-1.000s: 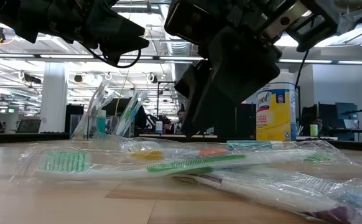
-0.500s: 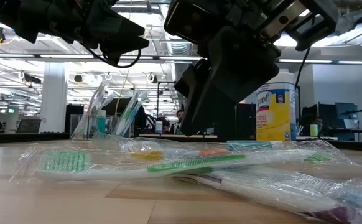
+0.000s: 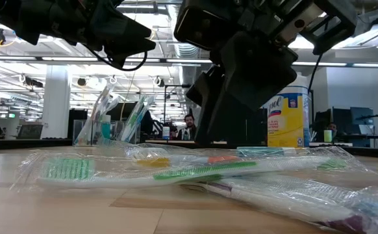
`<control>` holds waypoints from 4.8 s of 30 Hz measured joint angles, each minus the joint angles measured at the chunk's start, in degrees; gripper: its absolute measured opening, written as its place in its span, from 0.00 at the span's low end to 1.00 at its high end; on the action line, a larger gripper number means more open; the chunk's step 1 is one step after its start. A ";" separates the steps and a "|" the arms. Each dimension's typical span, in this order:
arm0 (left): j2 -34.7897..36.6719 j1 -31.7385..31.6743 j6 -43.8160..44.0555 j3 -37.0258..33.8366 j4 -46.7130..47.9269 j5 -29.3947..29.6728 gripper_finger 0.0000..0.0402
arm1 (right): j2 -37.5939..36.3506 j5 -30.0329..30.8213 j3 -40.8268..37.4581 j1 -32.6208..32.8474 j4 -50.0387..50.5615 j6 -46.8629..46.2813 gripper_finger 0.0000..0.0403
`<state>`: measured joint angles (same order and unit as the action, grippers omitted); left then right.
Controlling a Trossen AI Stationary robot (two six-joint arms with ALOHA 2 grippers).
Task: Pick & Place toothbrushing station
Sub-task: Put the orange toothbrush into the transparent organizer
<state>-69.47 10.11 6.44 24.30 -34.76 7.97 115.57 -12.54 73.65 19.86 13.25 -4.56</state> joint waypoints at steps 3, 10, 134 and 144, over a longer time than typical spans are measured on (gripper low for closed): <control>0.00 0.00 0.02 -0.01 -0.01 -0.02 0.38 | 0.00 0.46 0.00 0.00 -0.01 0.00 0.34; 0.00 0.00 0.02 -0.01 0.00 -0.04 0.38 | 0.00 2.72 0.00 -0.04 0.90 -0.28 0.44; 0.00 0.00 -8.00 -0.01 -10.24 9.51 0.38 | -26.84 22.98 -9.06 -7.76 -28.22 16.55 0.00; 0.00 0.00 -11.29 -0.01 -15.86 9.43 0.38 | -26.25 22.84 -9.55 -10.83 -30.62 16.72 0.00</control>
<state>-69.47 10.11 -4.85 24.29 -50.61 17.40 89.32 10.30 64.10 9.02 -17.36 12.17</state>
